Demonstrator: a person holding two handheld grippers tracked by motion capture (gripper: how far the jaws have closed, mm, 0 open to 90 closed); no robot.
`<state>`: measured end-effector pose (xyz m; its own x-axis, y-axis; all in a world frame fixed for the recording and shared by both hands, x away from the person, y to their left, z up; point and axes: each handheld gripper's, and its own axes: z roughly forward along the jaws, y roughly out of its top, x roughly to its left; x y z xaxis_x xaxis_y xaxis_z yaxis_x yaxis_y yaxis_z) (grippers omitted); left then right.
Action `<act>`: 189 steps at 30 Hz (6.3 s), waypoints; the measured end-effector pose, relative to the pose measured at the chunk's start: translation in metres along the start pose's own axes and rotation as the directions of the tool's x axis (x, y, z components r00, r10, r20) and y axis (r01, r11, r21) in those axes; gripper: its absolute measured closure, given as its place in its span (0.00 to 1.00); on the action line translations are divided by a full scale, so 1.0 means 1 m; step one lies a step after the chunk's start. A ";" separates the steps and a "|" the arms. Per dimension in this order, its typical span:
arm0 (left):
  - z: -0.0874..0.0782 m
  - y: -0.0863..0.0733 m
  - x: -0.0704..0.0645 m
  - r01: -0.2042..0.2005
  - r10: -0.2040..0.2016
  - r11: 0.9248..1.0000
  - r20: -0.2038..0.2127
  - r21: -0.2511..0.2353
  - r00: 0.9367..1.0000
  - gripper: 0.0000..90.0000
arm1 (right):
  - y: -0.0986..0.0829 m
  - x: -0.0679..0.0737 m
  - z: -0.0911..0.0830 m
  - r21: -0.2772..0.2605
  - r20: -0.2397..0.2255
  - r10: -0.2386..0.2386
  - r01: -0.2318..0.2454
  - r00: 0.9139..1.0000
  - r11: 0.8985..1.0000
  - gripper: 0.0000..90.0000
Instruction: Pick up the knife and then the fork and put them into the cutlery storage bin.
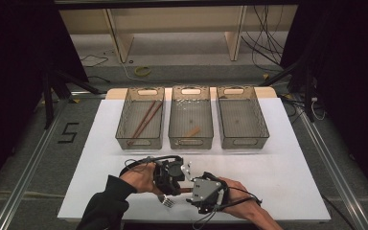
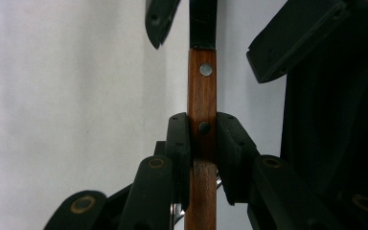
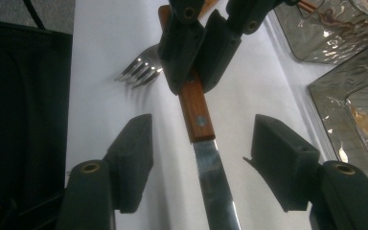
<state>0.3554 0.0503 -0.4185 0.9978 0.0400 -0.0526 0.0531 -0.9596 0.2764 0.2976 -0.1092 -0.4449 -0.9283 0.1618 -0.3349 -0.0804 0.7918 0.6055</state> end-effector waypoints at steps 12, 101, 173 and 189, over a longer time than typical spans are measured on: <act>0.001 0.012 0.001 -0.010 0.010 1.000 0.017 0.013 1.000 0.85 | -0.002 0.003 0.005 0.044 0.021 -0.061 0.060 0.998 0.997 0.59; -0.025 -0.111 0.033 0.360 -0.420 0.879 -0.147 -0.313 0.896 0.26 | -0.066 -0.150 -0.092 -0.014 0.321 0.375 -0.391 0.870 0.920 0.86; -0.023 -0.135 0.035 0.352 -0.422 0.867 -0.144 -0.353 0.895 0.22 | -0.072 -0.258 -0.036 -0.040 0.340 0.674 -0.706 0.656 0.707 0.37; -0.023 -0.135 0.035 0.342 -0.408 0.882 -0.164 -0.324 0.898 0.22 | -0.066 -0.174 -0.072 -0.162 0.210 0.658 -0.638 0.723 0.753 0.31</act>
<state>0.3837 0.1873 -0.4358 0.8808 0.4735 -0.0023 0.4006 -0.7426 0.5367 0.4377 -0.2321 -0.3744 -0.6479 0.7617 0.0050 0.4730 0.3972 0.7865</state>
